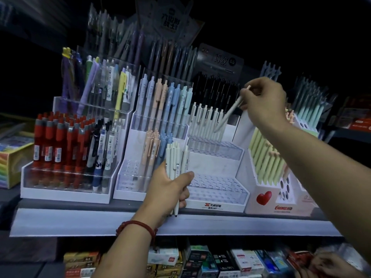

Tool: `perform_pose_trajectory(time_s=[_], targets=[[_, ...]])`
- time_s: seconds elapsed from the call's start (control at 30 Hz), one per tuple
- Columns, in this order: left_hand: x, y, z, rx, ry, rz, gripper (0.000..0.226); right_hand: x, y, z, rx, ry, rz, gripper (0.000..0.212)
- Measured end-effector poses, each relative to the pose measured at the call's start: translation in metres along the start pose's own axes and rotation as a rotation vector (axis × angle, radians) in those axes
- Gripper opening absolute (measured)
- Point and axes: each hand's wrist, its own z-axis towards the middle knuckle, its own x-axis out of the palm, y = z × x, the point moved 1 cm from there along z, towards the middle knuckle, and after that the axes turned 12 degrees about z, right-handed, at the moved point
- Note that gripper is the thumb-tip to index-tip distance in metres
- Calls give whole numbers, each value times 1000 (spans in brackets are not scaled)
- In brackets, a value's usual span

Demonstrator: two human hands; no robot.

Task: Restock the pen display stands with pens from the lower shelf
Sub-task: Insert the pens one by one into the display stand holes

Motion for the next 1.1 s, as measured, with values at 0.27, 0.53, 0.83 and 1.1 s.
perform_pose_trajectory(time_s=[0.27,0.53,0.83,1.1], targets=[[-1,3,-1,13,-7,-11,19,6,-33,16,-95,71,-382,19],[0,4,0,19,-10,-8,19,18,-48,24,-95,127,-492,17],[-1,5,1,16,-4,1,19,24,-64,35,-67,216,-599,24],[-1,6,1,23,-4,9,19,36,-78,26,13,311,-686,18]])
